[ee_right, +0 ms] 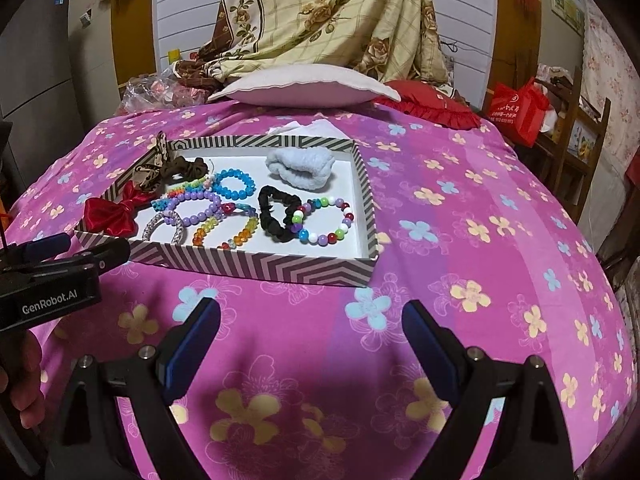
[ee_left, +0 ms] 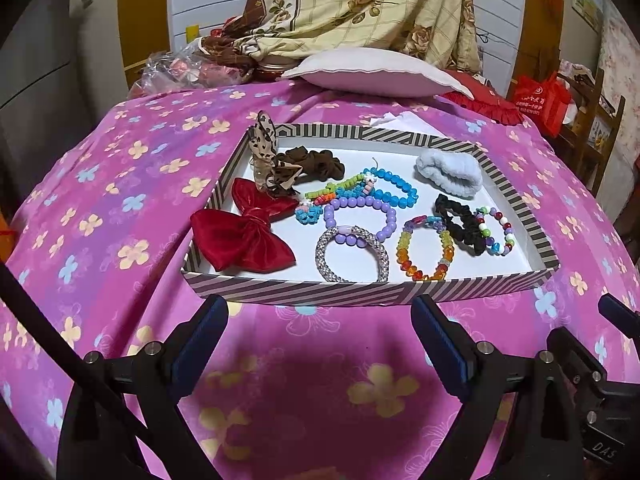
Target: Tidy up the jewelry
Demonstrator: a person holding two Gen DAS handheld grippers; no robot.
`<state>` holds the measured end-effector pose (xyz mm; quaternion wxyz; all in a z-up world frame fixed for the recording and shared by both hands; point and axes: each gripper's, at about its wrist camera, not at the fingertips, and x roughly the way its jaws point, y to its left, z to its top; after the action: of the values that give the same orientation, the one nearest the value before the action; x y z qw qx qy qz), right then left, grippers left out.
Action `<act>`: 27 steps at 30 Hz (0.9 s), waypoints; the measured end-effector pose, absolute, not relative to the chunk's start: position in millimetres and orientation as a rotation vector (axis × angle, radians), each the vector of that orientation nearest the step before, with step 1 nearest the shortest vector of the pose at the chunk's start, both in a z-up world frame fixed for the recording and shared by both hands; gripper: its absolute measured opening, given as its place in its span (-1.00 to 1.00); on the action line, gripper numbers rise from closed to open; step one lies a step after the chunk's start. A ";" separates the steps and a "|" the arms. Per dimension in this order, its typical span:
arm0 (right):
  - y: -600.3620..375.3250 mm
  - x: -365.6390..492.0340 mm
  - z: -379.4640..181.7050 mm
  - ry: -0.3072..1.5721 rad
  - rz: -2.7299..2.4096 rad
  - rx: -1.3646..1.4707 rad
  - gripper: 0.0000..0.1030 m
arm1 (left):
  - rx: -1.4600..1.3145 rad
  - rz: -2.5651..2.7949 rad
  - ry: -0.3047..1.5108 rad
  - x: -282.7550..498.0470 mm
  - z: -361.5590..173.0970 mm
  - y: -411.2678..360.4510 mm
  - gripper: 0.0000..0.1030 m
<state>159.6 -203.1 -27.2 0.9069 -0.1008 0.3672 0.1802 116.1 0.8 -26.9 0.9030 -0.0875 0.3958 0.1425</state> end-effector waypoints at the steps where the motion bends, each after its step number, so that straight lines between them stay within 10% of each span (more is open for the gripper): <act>1: -203.0 159.7 -27.3 0.758 0.373 -0.208 0.83 | -0.180 0.293 0.819 116.2 -27.1 0.4 0.43; 27: -203.7 159.0 -27.9 0.761 0.366 -0.209 0.83 | -0.180 0.294 0.822 117.4 -28.5 -1.2 0.43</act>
<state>159.0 -203.7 -27.9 0.9069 -0.1012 0.3686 0.1775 117.4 -1.2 -28.5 0.9023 -0.0869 0.3978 0.1419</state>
